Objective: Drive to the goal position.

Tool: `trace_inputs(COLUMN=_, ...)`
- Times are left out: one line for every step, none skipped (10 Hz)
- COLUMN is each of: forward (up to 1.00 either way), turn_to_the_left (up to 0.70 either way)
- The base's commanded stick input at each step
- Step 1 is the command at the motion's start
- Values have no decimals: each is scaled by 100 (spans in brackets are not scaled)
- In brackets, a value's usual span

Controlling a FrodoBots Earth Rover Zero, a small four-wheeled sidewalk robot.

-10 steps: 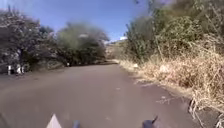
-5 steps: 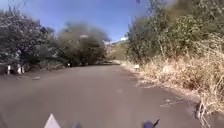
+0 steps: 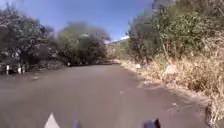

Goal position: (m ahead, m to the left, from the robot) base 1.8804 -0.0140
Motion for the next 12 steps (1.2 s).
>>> trace_inputs(forward=50, turn_to_the_left=0)
trace_inputs(forward=50, turn_to_the_left=0)
trace_inputs(forward=50, turn_to_the_left=0)
trace_inputs(forward=50, turn_to_the_left=0)
trace_inputs(forward=50, turn_to_the_left=0)
trace_inputs(forward=50, turn_to_the_left=0)
trace_inputs(forward=50, turn_to_the_left=0)
trace_inputs(forward=50, turn_to_the_left=0)
trace_inputs(forward=50, turn_to_the_left=0)
trace_inputs(forward=50, turn_to_the_left=0)
trace_inputs(forward=50, turn_to_the_left=0)
trace_inputs(forward=50, turn_to_the_left=0)
